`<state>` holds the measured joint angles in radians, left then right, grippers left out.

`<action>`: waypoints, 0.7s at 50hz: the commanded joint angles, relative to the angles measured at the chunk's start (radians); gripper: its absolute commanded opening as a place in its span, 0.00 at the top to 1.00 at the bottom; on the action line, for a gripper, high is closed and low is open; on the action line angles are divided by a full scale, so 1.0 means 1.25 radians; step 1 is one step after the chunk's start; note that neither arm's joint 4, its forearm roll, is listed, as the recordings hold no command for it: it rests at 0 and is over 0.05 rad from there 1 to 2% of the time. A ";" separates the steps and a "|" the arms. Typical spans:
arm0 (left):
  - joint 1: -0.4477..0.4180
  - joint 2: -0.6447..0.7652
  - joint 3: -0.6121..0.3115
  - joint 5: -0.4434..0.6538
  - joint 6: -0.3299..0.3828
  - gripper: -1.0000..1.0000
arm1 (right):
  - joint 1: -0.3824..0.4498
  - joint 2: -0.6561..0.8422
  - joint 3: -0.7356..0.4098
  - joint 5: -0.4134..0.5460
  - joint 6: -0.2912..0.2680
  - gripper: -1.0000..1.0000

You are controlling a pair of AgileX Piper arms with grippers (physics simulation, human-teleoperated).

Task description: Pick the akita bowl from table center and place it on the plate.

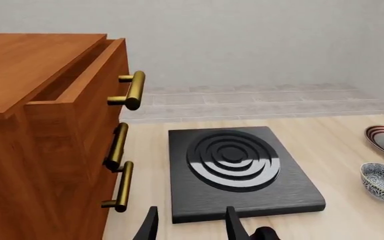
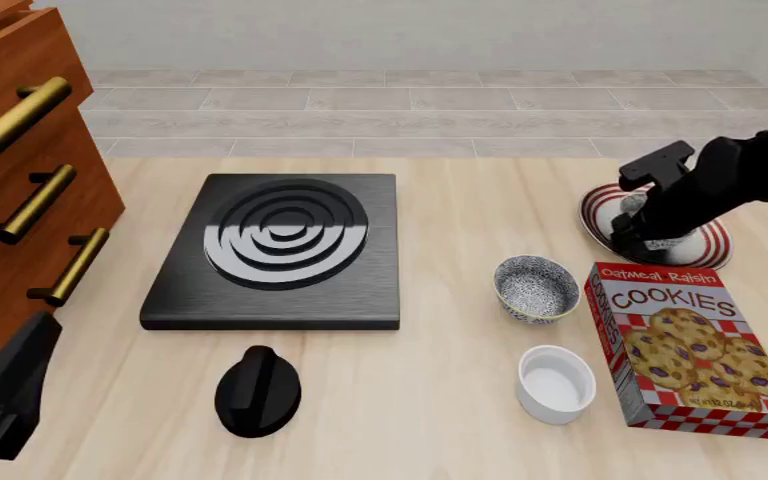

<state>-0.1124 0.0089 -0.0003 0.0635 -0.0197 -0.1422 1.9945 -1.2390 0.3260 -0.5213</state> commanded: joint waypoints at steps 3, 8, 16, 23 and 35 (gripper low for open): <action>-0.001 -0.004 0.000 0.003 0.000 0.00 | 0.009 -0.015 0.008 0.002 -0.016 0.00; -0.002 -0.005 0.000 0.004 -0.001 0.00 | 0.007 -0.028 0.015 -0.001 -0.022 0.00; -0.004 -0.005 0.000 0.004 -0.001 0.00 | 0.013 -0.083 0.047 -0.011 -0.015 0.00; -0.006 0.000 0.000 -0.001 -0.001 0.00 | 0.024 -0.132 0.087 -0.023 -0.009 0.00; -0.010 0.000 -0.001 0.001 -0.002 0.00 | 0.047 -0.259 0.162 -0.035 -0.013 0.00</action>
<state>-0.1209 0.0068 -0.0006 0.0651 -0.0210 -0.1037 1.7851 -1.1047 0.2911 -0.5386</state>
